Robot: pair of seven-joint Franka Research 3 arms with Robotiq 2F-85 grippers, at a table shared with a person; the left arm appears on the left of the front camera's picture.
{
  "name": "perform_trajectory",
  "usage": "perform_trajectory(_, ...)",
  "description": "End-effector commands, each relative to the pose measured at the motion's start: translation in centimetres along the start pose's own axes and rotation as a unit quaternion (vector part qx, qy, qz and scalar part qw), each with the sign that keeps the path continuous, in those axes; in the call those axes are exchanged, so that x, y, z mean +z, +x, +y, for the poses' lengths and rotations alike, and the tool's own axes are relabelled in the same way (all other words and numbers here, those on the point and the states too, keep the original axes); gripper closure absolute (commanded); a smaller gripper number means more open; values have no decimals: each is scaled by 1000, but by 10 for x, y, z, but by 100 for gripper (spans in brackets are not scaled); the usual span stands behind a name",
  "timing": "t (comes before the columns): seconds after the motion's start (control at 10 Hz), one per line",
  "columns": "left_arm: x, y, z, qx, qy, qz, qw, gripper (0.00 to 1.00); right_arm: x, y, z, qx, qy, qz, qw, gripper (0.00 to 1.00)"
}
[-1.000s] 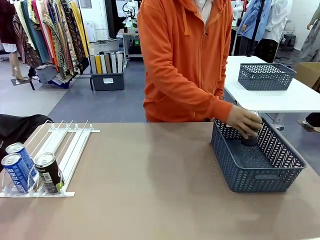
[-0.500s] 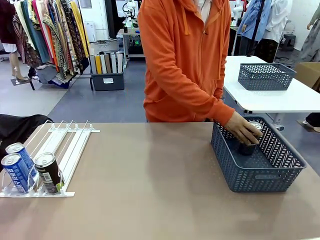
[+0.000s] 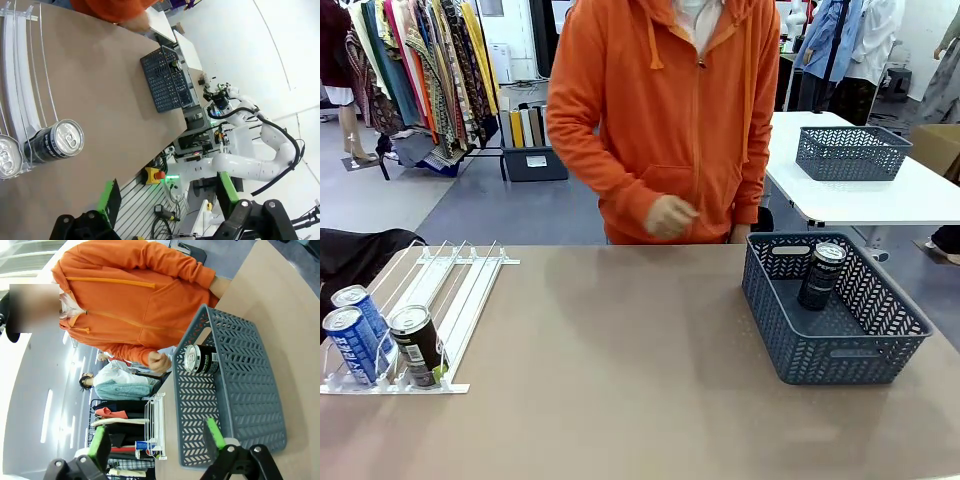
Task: Retrieve and store the cans from the dispenser.
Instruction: Pick up the last remaining can from one row of the Automatic Can Dispenser and place it in the middle of the table.
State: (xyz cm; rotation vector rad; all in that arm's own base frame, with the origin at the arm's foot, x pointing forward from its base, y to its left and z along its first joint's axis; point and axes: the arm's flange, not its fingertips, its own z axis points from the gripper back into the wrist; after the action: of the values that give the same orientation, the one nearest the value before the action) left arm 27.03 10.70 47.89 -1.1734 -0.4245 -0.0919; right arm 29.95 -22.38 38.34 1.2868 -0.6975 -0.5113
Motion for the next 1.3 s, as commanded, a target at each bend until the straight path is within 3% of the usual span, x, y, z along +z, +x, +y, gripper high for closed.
perform_trajectory(0.0, -13, 9, -13, 19, 79, 23, 996, 0, 2, 1, 3, 1, 4, 2, 1000, 0)
perform_trajectory(0.1, -37, 17, -31, 38, 185, 62, 980, 0, 2, 1, 3, 1, 4, 2, 1000, 0)
perform_trajectory(0.2, -58, 23, -44, 53, 254, 95, 961, 0, 2, 1, 3, 1, 4, 2, 1000, 0)
perform_trajectory(0.4, -107, 31, -52, 60, 343, 152, 925, 0, 2, 1, 3, 1, 4, 2, 1000, 0)
perform_trajectory(0.5, -131, 36, -49, 75, 402, 166, 897, 0, 2, 1, 3, 1, 4, 2, 1000, 0)
perform_trajectory(0.7, -148, 45, -54, 75, 515, 99, 848, 0, 2, 1, 3, 1, 4, 2, 1000, 0)
perform_trajectory(0.8, -144, 27, -54, 63, 418, 132, 897, 0, 2, 1, 3, 1, 4, 2, 1000, 0)
perform_trajectory(1.0, -144, 27, -54, 63, 418, 132, 897, 0, 2, 1, 3, 1, 4, 2, 1000, 0)
perform_trajectory(1.2, -162, 34, -48, 43, 469, 137, 872, 0, 2, 1, 3, 1, 4, 2, 1000, 0)
